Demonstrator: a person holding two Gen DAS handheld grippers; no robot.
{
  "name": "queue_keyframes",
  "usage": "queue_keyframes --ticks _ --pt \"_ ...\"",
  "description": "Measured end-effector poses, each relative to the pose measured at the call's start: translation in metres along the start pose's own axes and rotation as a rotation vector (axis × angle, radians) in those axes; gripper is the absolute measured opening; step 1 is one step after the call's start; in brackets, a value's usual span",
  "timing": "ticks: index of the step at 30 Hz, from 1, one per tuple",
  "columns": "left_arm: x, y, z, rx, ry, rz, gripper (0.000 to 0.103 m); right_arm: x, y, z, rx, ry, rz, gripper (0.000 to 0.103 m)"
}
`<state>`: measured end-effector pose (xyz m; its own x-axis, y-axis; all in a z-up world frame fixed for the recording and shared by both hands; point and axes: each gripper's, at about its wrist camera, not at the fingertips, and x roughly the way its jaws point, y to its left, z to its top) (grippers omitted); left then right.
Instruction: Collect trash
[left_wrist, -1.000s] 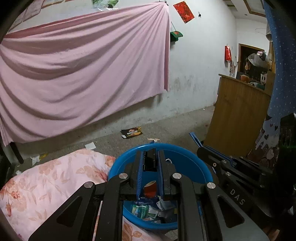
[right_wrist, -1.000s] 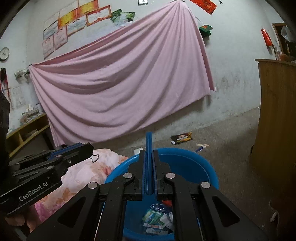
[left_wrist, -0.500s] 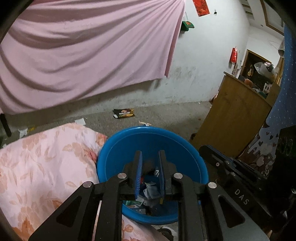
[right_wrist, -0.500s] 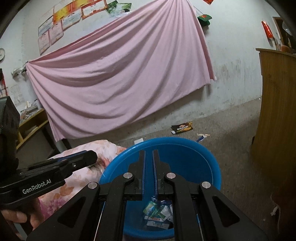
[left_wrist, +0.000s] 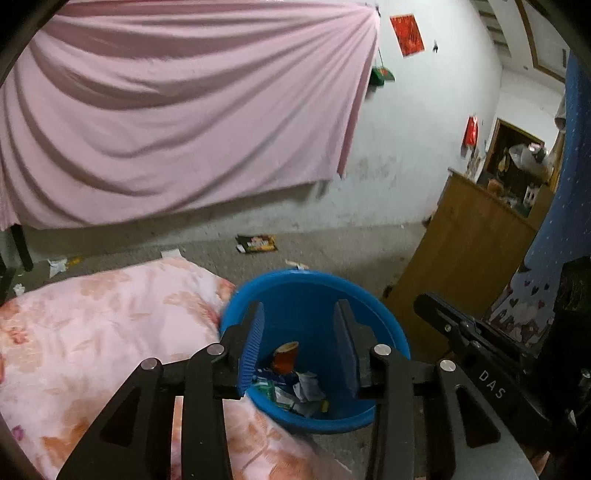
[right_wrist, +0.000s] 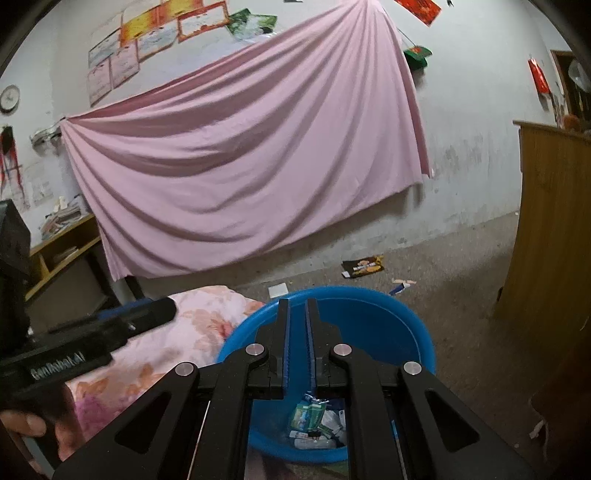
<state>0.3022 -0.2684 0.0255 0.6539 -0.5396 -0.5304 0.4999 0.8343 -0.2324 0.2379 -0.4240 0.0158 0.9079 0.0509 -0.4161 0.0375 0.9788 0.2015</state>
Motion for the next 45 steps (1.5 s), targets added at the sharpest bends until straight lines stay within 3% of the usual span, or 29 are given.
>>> queue_keyframes --ticks 3,5,7,9,11,18,19,20,21,28,36,45 --pt "-0.033 0.005 -0.004 0.004 -0.032 0.023 0.036 -0.014 0.013 -0.002 -0.011 -0.008 0.003 0.007" --pt "-0.055 0.008 -0.009 0.009 -0.056 0.047 0.045 -0.026 0.021 -0.004 -0.028 -0.02 0.001 0.009" --pt "-0.076 0.01 -0.014 0.01 -0.082 0.062 0.046 -0.038 0.029 -0.006 -0.035 -0.033 0.001 0.012" --pt "-0.096 0.013 -0.021 0.003 -0.097 0.077 0.049 -0.049 0.035 -0.008 -0.032 -0.041 0.004 0.019" --pt "-0.118 0.016 -0.03 -0.011 -0.116 0.09 0.062 -0.062 0.041 -0.012 -0.03 -0.054 0.012 0.034" --pt "-0.188 0.023 -0.067 -0.034 -0.205 0.122 0.091 -0.109 0.072 -0.027 -0.055 -0.118 0.023 0.052" --pt "-0.195 0.024 -0.072 -0.036 -0.215 0.127 0.097 -0.116 0.077 -0.029 -0.066 -0.133 0.023 0.06" --pt "-0.203 0.025 -0.077 -0.037 -0.225 0.139 0.099 -0.123 0.082 -0.032 -0.074 -0.147 0.027 0.072" --pt "-0.212 0.028 -0.083 -0.044 -0.239 0.157 0.099 -0.128 0.087 -0.035 -0.078 -0.157 0.031 0.077" --pt "-0.249 0.033 -0.114 -0.066 -0.308 0.212 0.101 -0.159 0.116 -0.06 -0.118 -0.22 0.049 0.101" --pt "-0.267 0.031 -0.143 -0.029 -0.337 0.254 0.101 -0.169 0.126 -0.079 -0.113 -0.221 0.04 0.103" --pt "-0.267 0.031 -0.151 -0.015 -0.349 0.272 0.101 -0.17 0.128 -0.083 -0.115 -0.219 0.039 0.103"
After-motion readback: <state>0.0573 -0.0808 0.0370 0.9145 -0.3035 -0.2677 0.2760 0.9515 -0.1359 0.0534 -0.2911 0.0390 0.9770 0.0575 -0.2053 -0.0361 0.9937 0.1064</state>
